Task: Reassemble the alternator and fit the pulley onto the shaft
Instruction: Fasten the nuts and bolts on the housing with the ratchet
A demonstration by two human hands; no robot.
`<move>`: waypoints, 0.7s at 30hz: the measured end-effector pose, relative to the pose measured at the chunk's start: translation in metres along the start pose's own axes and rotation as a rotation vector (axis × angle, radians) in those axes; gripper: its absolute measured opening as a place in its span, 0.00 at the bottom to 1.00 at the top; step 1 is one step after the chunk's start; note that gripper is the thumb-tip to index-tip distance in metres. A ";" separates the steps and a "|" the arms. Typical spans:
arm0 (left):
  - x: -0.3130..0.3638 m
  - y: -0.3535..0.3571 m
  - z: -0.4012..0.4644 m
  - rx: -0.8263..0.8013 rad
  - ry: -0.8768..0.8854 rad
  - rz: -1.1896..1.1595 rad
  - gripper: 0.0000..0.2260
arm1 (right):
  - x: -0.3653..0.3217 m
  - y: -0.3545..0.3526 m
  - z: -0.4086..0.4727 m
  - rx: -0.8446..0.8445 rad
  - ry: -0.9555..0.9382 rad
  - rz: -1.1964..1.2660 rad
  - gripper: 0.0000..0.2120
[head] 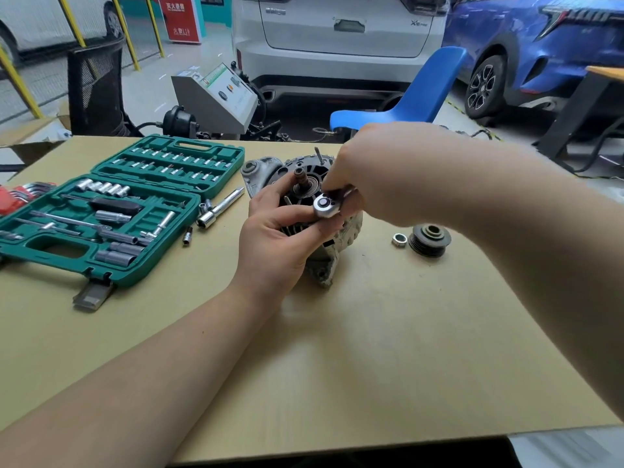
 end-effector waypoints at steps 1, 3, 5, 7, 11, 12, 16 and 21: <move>-0.001 0.000 0.000 -0.007 0.003 0.005 0.08 | 0.001 0.001 0.001 0.007 -0.005 -0.007 0.09; -0.001 -0.001 -0.001 -0.016 0.020 0.018 0.10 | -0.001 0.002 -0.001 0.069 0.010 0.000 0.18; 0.001 -0.002 -0.001 -0.008 0.033 0.037 0.12 | -0.010 0.004 -0.008 0.115 0.019 0.066 0.23; -0.001 -0.002 -0.001 0.005 0.025 0.042 0.09 | -0.020 0.009 -0.014 0.118 0.053 0.137 0.24; -0.003 -0.001 -0.001 -0.009 0.003 0.017 0.05 | -0.021 0.011 -0.017 0.152 0.112 0.156 0.24; -0.002 -0.001 -0.001 -0.011 0.013 0.009 0.06 | -0.017 0.009 -0.015 0.176 0.107 0.122 0.22; 0.003 0.001 -0.001 0.012 0.011 -0.022 0.09 | -0.004 0.003 -0.005 0.118 0.049 0.016 0.10; 0.002 -0.001 -0.002 0.009 0.041 0.010 0.10 | -0.009 0.005 -0.010 0.207 0.069 0.034 0.23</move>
Point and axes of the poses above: each hand's wrist, its own z-axis towards the middle knuckle, its own y-axis out of the palm, x = y × z, the point moved 3 cm from there along z, towards the middle knuckle, and after that the axes turned 14 degrees about y, right-handed, at the moved point
